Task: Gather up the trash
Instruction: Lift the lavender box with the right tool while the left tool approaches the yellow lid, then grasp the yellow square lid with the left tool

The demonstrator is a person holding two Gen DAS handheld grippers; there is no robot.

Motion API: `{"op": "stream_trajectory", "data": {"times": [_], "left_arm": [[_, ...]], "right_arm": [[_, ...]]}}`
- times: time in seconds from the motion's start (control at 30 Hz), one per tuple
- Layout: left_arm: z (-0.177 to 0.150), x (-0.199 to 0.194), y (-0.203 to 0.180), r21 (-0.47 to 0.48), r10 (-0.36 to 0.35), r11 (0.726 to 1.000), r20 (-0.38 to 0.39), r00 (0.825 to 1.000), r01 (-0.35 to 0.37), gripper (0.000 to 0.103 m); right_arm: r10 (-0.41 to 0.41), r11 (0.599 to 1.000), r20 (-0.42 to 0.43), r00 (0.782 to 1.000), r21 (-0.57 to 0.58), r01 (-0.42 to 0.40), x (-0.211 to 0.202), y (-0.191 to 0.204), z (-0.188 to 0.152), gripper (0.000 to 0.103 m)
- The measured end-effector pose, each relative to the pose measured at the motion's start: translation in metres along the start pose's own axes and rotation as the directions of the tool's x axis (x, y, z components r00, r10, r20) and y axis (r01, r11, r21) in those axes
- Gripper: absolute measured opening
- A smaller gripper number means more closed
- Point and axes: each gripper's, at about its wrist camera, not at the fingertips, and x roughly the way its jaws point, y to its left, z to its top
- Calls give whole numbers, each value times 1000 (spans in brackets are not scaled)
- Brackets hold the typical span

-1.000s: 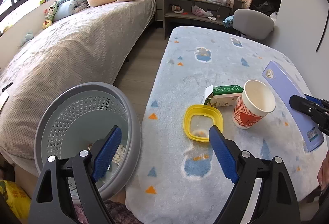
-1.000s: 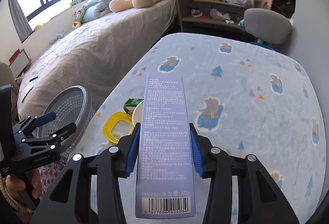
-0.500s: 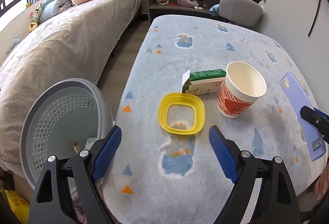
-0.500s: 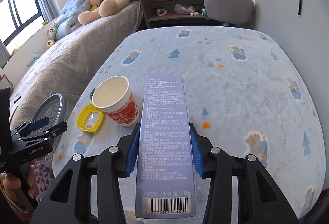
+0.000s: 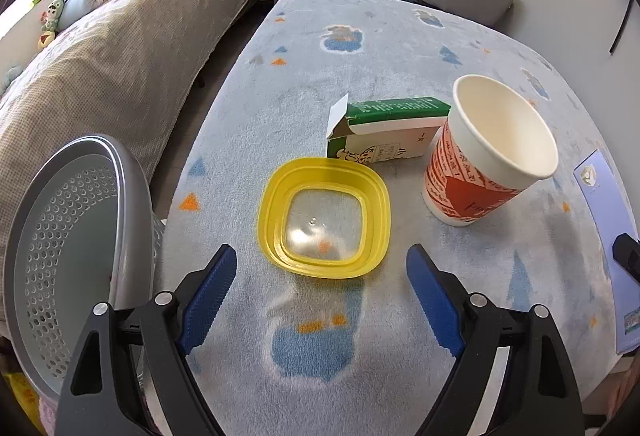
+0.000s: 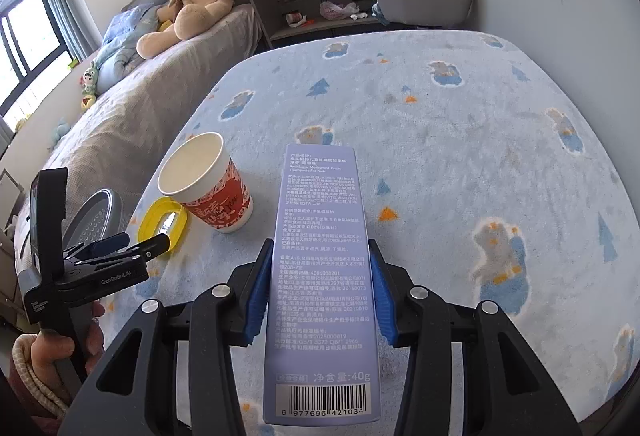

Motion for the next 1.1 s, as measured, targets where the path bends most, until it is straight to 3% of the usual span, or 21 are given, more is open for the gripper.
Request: {"op": "stream_trajectory", "data": {"times": [0.37,0.43,0.53,0.8,1.1], "left_arm": [[10,23,-2,-4,13,1000,-3,1000,-13,82],[11,25,-2,-16,-2,1000,-11,1000,1,71],[8,22,-1,-8,0,1000,-4,1000,0,68],[-10,-13,11,-10,-11,1000,30,999,11,68],[-31,-79,36,-17,-11,1000,153,988,14,68]], "right_arm": [[28,999,-5,1000,33,-28,3,-4,-8,43],[30,999,-5,1000,34,-30,2,-4,-9,44],[33,999,-6,999,36,-33,0,-2,-11,44],[42,999,-1,999,28,-42,-12,6,-18,44],[50,999,21,999,-16,-50,-37,34,-28,44]]}}
